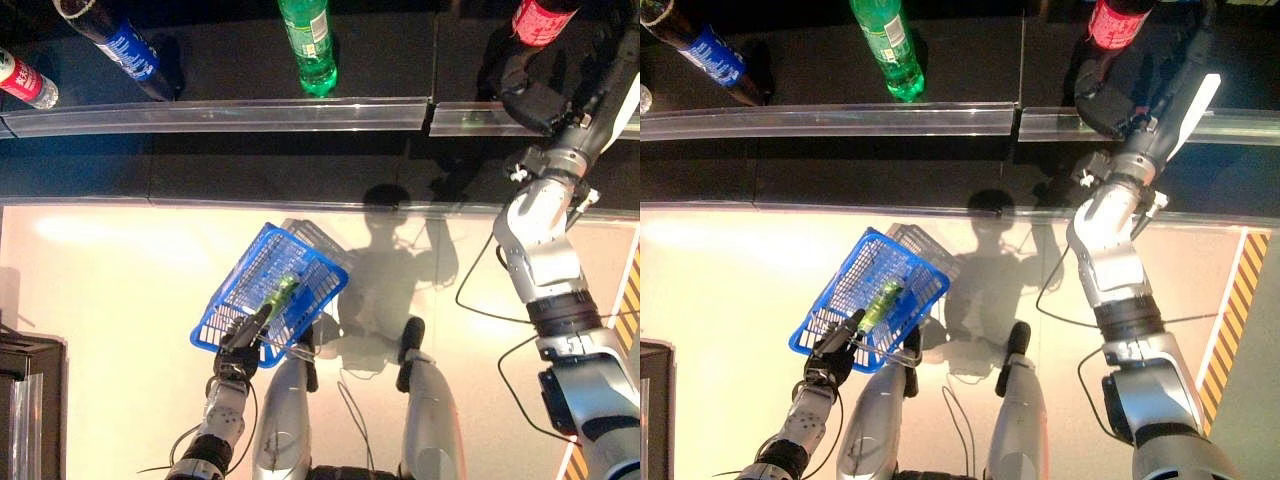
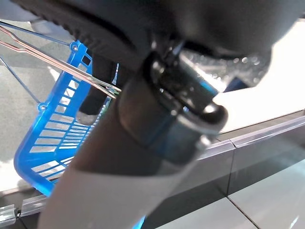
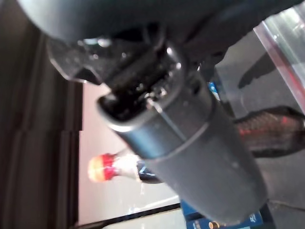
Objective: Pick up the drink and place into the basket.
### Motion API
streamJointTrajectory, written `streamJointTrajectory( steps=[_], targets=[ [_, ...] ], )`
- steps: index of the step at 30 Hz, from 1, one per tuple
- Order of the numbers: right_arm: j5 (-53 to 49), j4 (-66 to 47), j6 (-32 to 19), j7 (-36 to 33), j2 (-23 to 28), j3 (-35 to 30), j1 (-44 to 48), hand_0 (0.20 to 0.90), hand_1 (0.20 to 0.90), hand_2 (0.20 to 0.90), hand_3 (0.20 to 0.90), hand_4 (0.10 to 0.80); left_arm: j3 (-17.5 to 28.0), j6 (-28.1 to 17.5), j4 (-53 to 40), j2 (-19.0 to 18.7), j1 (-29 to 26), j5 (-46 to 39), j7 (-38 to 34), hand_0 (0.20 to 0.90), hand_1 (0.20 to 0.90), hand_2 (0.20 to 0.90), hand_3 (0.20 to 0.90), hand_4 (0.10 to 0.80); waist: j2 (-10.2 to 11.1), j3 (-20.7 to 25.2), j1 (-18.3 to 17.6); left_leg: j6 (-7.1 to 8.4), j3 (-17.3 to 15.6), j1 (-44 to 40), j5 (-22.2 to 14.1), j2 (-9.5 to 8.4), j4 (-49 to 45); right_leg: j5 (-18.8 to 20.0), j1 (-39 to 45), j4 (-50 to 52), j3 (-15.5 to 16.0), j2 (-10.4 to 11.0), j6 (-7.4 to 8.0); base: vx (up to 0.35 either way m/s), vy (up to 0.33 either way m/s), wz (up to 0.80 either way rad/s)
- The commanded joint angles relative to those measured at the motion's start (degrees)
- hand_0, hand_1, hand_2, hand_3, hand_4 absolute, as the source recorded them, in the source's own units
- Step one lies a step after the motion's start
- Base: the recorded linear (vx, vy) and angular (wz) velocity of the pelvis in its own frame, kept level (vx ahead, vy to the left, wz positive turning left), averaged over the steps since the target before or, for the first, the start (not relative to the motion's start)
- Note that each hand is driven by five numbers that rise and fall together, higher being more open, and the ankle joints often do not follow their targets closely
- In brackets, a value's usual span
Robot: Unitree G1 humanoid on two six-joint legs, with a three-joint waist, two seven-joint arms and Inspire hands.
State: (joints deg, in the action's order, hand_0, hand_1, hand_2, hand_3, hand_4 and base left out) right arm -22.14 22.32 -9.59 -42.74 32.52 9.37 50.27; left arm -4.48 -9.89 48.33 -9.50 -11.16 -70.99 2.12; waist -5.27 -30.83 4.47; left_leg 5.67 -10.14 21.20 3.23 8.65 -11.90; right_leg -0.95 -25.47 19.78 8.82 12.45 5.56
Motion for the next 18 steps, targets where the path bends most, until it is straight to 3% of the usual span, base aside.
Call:
streamJointTrajectory(
  steps=[1, 18],
  targets=[
    [0.0, -4.2, -2.5, 0.2, 6.5, 0.4, 9.6, 0.9, 0.9, 0.9, 0.9, 0.8, -4.0, -0.1, -1.7, -1.7, 6.3, -1.4, 1.7, 0.3, 0.3, 0.3, 0.2, 0.1, 0.1, 1.0, 1.0, -0.27, 5.2, 3.0, -2.1, -0.58, -5.5, 0.8, 0.0, -1.0, 4.1, 1.2, -0.77, 0.0, 0.0, 0.0],
    [-2.6, 1.3, 1.9, -1.2, 8.7, 3.9, 19.3, 0.9, 0.9, 0.9, 0.9, 0.8, -5.5, 0.1, -3.7, -3.2, 5.8, -2.8, 0.5, 0.3, 0.3, 0.3, 0.2, 0.1, -0.8, 1.0, 2.4, -0.81, 5.4, 7.7, -2.2, -1.08, -6.8, 0.3, -4.3, 0.7, 4.2, 2.1, -0.82, 0.027, 0.003, 0.01]
  ],
)
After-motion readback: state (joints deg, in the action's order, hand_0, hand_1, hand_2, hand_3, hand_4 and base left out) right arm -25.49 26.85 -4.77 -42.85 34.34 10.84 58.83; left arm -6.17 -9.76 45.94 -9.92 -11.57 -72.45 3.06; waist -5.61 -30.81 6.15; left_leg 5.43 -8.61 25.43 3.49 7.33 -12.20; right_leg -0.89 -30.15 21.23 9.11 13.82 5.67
